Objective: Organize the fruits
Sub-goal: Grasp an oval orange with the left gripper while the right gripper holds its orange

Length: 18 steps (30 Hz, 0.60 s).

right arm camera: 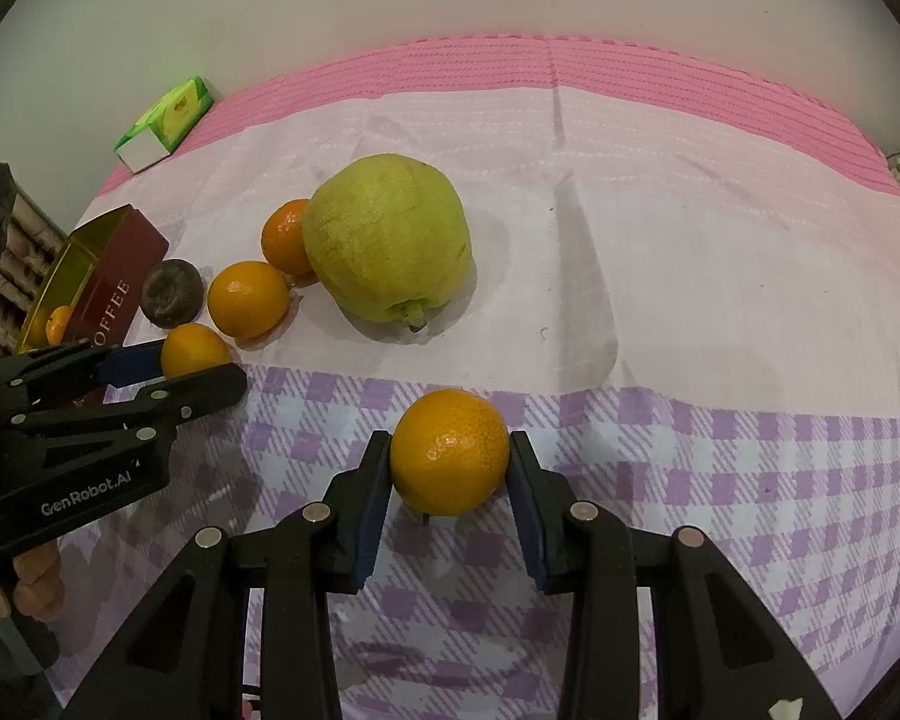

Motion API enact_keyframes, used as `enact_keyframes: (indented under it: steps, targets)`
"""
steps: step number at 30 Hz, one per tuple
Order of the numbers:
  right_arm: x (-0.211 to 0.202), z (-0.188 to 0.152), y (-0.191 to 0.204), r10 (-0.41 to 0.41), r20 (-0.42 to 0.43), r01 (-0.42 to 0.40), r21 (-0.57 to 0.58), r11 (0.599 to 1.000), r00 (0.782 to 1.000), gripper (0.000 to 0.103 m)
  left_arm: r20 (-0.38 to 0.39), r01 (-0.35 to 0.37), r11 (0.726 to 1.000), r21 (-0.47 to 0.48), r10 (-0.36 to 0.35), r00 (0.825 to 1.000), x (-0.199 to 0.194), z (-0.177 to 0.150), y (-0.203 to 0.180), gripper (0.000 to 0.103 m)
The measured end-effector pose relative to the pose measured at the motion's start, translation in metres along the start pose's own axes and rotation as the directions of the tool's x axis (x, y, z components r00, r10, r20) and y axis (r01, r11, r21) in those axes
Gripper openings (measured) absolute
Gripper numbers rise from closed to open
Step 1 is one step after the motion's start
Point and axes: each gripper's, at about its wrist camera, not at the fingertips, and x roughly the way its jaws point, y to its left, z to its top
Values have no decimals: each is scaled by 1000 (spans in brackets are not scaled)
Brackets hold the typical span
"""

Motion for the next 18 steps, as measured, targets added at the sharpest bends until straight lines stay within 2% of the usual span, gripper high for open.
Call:
enact_keyframes:
  steps: [18]
  targets:
    - [1,-1,5,-23,7,23,-17,1000,1000,35,48,1,1000,-8,-1,999,-39,-16,8,45]
